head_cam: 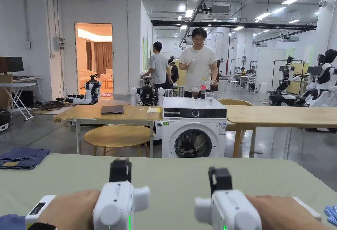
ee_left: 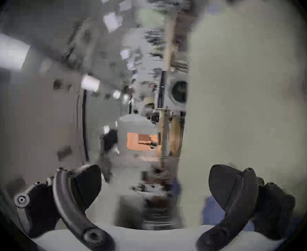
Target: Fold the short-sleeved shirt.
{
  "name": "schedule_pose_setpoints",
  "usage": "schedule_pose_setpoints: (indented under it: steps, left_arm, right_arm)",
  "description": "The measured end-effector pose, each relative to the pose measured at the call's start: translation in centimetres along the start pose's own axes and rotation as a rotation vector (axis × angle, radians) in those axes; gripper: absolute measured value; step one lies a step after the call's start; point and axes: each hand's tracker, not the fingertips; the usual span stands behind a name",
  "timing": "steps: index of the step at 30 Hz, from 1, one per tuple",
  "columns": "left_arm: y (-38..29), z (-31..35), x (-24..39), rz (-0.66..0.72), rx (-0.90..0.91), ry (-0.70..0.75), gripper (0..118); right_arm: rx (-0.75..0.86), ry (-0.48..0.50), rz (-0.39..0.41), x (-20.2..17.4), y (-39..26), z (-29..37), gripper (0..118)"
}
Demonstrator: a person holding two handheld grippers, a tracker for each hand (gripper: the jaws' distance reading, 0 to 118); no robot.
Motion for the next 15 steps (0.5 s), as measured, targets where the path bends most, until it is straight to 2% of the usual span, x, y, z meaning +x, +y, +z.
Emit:
schedule_pose_setpoints:
  steps: [1, 2, 3, 5, 7, 8, 9, 10, 12, 13, 15]
  left_arm:
    - [0.0, 0.2, 1.5, -0.127, 0.021, 0.007, 116]
    - [0.0, 0.3, 2.6, -0.213, 0.030, 0.008, 116]
    - [-0.3, 0.5, 3.4, -0.236, 0.029, 0.001, 116]
    - [-0.5, 0.6, 3.4, -0.120, 0.021, -0.021, 116]
    - [-1.1, 0.4, 1.3, 0.199, -0.011, -0.038, 116]
    - [-1.5, 0.3, -0.5, 0.418, -0.028, -0.058, 116]
    - [-2.1, 0.2, -2.3, 0.628, -0.036, -0.076, 116]
    - [-2.9, 0.2, -4.2, 0.859, -0.043, -0.072, 116]
    - [-4.6, 0.4, -6.9, 1.207, -0.047, -0.032, 116]
    - [-5.4, 0.7, -7.9, 1.363, -0.031, -0.025, 116]
    - [-6.4, 0.6, -8.8, 1.618, 0.002, -0.054, 116]
  right_arm:
    - [0.013, -0.015, 0.153, -1.8, 0.0, 0.0, 118]
    - [0.006, -0.019, 0.217, -3.0, -0.3, -0.1, 118]
    - [-0.024, -0.004, 0.172, -3.2, -0.5, -0.3, 118]
    - [-0.076, 0.035, -0.011, -2.2, -0.7, -0.6, 118]
    - [-0.119, 0.007, -0.323, 0.6, -1.8, -0.8, 118]
    - [-0.135, 0.002, -0.492, 2.3, -2.3, -0.9, 118]
    - [-0.146, -0.006, -0.671, 4.1, -3.0, -0.8, 118]
    - [-0.146, -0.015, -0.888, 6.2, -3.9, -0.5, 118]
    - [-0.134, -0.016, -1.258, 9.0, -5.8, 0.0, 118]
    - [-0.110, -0.012, -1.417, 9.8, -6.7, 0.3, 118]
    - [-0.070, -0.030, -1.642, 10.6, -7.7, 0.3, 118]
